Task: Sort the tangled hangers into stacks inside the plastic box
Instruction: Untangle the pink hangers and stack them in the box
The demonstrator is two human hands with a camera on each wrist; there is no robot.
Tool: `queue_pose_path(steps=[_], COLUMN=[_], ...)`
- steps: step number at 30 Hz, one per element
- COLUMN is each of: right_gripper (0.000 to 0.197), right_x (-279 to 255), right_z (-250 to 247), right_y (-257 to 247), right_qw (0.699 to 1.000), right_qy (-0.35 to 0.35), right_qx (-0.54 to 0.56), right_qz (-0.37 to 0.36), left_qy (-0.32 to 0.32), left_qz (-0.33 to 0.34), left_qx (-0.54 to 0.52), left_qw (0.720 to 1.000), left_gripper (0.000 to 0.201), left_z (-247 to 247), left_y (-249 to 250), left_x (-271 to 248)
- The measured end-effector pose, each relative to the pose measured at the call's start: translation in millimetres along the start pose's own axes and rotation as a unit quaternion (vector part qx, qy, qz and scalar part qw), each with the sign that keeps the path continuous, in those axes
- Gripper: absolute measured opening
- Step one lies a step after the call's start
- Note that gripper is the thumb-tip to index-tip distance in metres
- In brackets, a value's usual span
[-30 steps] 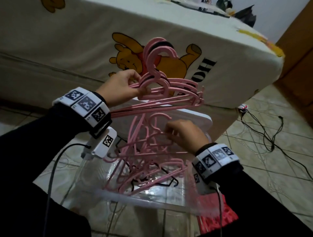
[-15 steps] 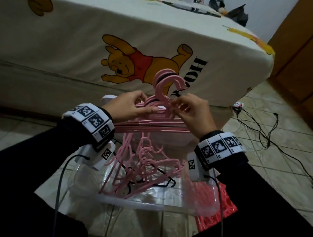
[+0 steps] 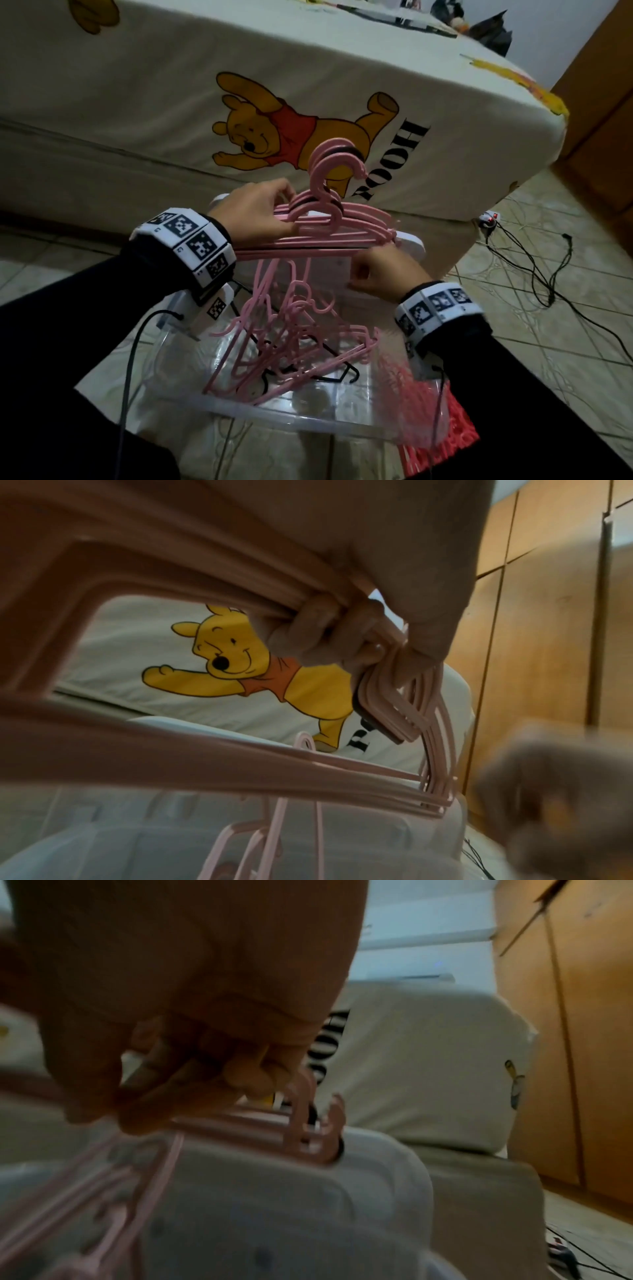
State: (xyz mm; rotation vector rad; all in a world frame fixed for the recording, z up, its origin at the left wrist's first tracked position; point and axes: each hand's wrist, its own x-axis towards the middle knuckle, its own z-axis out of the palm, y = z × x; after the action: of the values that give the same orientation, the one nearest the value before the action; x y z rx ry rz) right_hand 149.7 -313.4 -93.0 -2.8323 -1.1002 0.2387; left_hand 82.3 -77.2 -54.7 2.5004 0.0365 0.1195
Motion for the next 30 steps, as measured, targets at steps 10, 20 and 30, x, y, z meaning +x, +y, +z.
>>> queue_pose_path(steps=[10,20,30], right_gripper=[0.042,0.039,0.021], right_x=[36.2,36.8,16.9], right_z=[102.7,117.6,48.6], right_y=[-28.7,-55.0,-32.7], right_qw=[0.986,0.987,0.995], right_qy=[-0.147,-0.132,-0.078], right_qx=[-0.063,-0.085,0.004], right_qz=[-0.045,-0.037,-0.062], left_qy=[0.021,0.028,0.016], left_qz=[-0.022,-0.028,-0.019], left_qx=[-0.015,-0.046,-0.040], left_qw=[0.999,0.998,0.999], left_gripper=[0.043,0.033,0.071], left_z=[-0.3,-2.1,-3.9], left_y=[-3.9,-5.6,-4.9], left_x=[7.6,5.6,-5.0])
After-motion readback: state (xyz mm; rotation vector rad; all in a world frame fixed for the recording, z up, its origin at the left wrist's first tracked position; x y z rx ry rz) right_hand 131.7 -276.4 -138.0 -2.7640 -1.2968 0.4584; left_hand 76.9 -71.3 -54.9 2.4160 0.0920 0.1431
